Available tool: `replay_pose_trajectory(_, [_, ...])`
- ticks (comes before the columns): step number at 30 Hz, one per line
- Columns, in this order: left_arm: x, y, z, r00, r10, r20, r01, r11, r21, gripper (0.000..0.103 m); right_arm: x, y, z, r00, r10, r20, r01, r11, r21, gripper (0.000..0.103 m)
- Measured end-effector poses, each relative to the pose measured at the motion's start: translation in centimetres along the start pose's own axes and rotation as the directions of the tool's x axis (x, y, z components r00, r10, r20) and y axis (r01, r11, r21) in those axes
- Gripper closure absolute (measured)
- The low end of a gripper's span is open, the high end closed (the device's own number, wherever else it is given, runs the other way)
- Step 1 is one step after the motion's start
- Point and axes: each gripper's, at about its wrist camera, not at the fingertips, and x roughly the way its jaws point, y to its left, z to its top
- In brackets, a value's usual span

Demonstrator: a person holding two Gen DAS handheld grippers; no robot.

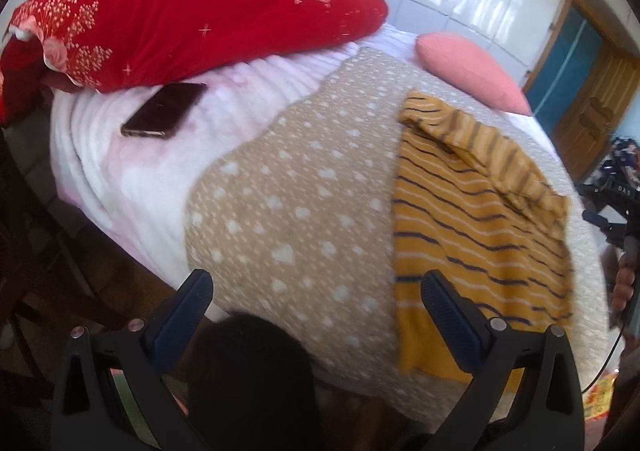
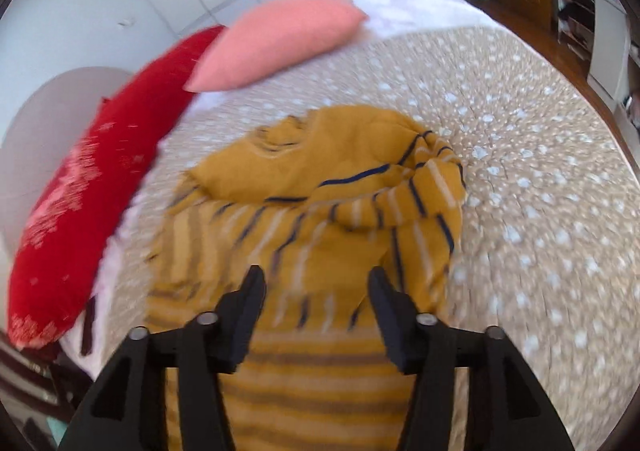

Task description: Fold small clothes

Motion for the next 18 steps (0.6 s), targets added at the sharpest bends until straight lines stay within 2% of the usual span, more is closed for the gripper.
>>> replay_pose_trajectory(4, [-1.2, 0.1, -1.6, 0.999, -0.042, 0.009, 0.042, 0.999, 0.003, 0.000, -2.6, 1.6, -3.3, 0.999, -0.045, 0.014, 0.046, 0.999, -0.015, 0.037])
replay_pose_trajectory(8, [-1.5, 1.5, -2.7, 0.996, -0.092, -0.007, 0.092, 0.995, -0.046, 0.000, -3.8, 3.2, -6.0, 0.996, -0.089, 0.001, 0.089, 0.996, 0.008, 0.037])
replay_pose_trajectory(18, [-1.1, 4.0, -2.5, 0.989, -0.151, -0.001, 0.150, 0.985, -0.087, 0.000, -2.6, 9.0, -6.8, 0.985, -0.171, -0.007, 0.170, 0.982, -0.077, 0.037])
